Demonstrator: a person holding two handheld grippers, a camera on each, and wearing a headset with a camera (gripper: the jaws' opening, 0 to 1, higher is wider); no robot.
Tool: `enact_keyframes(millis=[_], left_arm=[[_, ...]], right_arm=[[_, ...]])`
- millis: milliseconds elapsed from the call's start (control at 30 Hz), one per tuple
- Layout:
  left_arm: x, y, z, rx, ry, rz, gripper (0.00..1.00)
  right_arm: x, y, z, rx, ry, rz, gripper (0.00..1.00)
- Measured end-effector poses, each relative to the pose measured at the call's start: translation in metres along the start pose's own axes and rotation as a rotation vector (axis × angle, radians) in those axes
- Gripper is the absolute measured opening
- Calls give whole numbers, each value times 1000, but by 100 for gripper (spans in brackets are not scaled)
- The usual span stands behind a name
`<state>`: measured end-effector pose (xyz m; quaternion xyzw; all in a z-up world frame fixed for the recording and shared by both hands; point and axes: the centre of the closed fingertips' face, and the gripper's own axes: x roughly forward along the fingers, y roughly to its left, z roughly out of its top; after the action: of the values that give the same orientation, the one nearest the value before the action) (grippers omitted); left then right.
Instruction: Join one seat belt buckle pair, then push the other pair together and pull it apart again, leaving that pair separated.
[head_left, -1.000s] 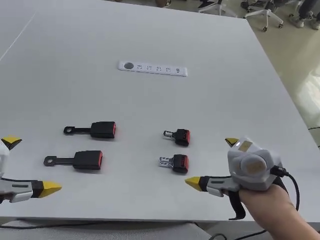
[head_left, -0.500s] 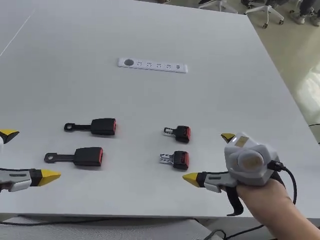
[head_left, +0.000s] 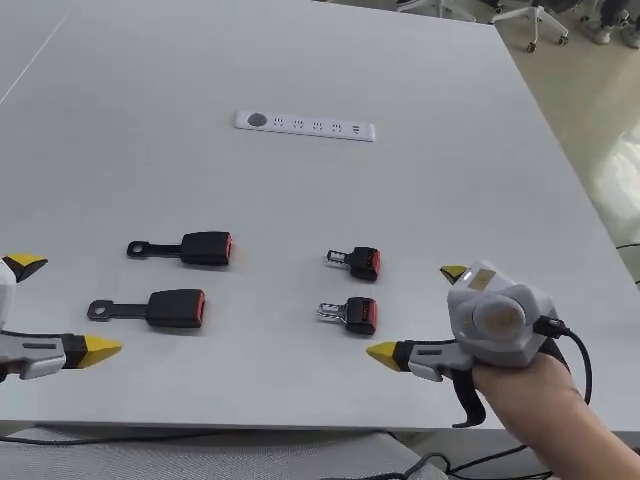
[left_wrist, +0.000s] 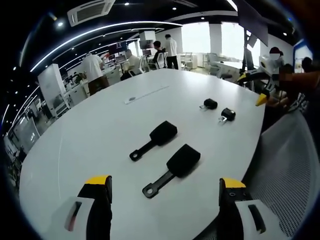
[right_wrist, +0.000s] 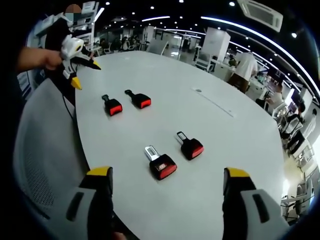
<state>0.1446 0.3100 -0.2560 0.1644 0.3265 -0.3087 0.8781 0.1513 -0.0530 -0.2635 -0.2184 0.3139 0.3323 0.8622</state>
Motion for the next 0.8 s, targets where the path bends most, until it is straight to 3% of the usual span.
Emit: enact_keyframes(millis=[367,633,700,800], left_arm=[[-1,1,-2,5,3,0,88],[4,-9,-1,40,8,-37,79],[8,-13,-2,85,19,-54,77],[12,-17,-10,165,69,-81,76]], right_arm=[[1,3,-2,3,7,5,92],[1,7,-7,-8,30,30,81],[0,7,-6,-4,29,42,76],[1,12,-6,3,33,79,71]])
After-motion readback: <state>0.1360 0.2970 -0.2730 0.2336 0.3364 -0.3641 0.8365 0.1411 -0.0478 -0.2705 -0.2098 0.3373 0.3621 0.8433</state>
